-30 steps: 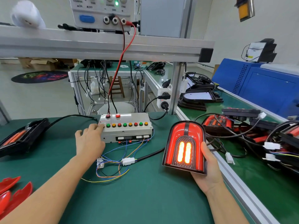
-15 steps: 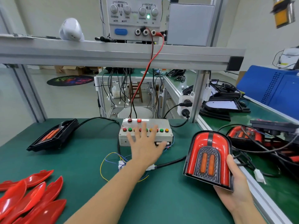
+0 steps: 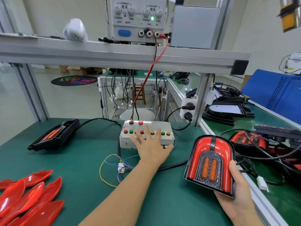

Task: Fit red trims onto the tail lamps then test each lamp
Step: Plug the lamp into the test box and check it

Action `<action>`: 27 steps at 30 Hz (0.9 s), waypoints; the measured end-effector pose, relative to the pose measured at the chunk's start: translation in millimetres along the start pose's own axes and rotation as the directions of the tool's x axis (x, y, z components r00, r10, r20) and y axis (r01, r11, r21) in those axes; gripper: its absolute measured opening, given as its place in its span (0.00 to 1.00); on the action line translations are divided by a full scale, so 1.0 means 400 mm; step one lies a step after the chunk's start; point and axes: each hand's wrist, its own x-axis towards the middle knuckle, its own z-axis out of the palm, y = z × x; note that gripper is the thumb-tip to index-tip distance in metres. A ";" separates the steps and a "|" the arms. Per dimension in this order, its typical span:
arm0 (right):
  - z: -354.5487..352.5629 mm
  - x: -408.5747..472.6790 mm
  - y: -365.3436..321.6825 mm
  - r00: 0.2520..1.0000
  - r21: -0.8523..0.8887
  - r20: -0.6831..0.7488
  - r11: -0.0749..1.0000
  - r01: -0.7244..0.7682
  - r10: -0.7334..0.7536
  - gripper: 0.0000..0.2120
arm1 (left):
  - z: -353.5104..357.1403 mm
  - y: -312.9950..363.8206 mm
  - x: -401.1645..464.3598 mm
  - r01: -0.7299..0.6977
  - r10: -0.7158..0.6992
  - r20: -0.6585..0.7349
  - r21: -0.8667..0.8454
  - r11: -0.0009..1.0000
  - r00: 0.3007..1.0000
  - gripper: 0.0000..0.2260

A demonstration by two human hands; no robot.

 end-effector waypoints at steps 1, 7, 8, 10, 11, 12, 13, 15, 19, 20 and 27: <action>0.000 0.000 0.000 1.000 0.000 0.001 1.000 0.003 -0.003 0.17 | -0.001 -0.002 0.002 0.003 -0.003 0.006 0.012 1.000 1.000 0.37; -0.002 0.000 0.001 1.000 -0.004 -0.010 1.000 0.004 -0.004 0.19 | -0.013 0.009 0.007 -0.006 0.003 0.041 0.061 0.998 0.999 0.40; -0.003 0.000 0.001 1.000 -0.007 -0.015 1.000 0.005 -0.006 0.20 | -0.014 0.010 0.007 -0.007 0.003 0.052 0.069 0.998 0.999 0.40; -0.002 0.000 0.000 1.000 -0.008 -0.019 1.000 0.010 -0.010 0.20 | -0.019 0.012 0.007 -0.008 0.001 0.082 0.083 0.997 0.997 0.41; -0.001 0.000 -0.001 1.000 -0.007 -0.019 1.000 0.011 -0.011 0.19 | -0.021 0.012 0.007 -0.007 -0.001 0.095 0.085 0.996 0.995 0.42; 0.001 0.000 0.000 1.000 -0.007 -0.018 1.000 0.011 -0.011 0.18 | -0.024 0.012 0.008 -0.007 -0.002 0.107 0.084 0.996 0.994 0.42; 0.004 0.000 0.000 1.000 -0.004 -0.015 1.000 0.012 -0.012 0.17 | -0.027 0.012 0.008 -0.008 -0.001 0.117 0.080 0.997 0.993 0.42; 0.011 0.001 -0.001 1.000 0.002 -0.009 1.000 0.018 -0.018 0.18 | -0.030 0.010 0.009 -0.014 0.005 0.124 0.070 0.997 0.992 0.42; 0.021 -0.002 0.000 0.999 -0.005 -0.019 0.999 0.035 -0.035 0.18 | -0.024 -0.004 0.012 -0.030 0.022 0.106 0.075 0.997 0.994 0.41; 0.021 -0.002 -0.001 0.999 -0.006 -0.024 0.999 0.037 -0.037 0.18 | -0.021 -0.006 0.013 -0.036 0.028 0.102 0.080 0.996 0.994 0.41; 0.008 -0.001 -0.001 0.998 0.025 -0.026 0.998 0.054 -0.053 0.20 | -0.014 -0.003 0.015 -0.049 0.040 0.094 0.092 0.995 0.995 0.39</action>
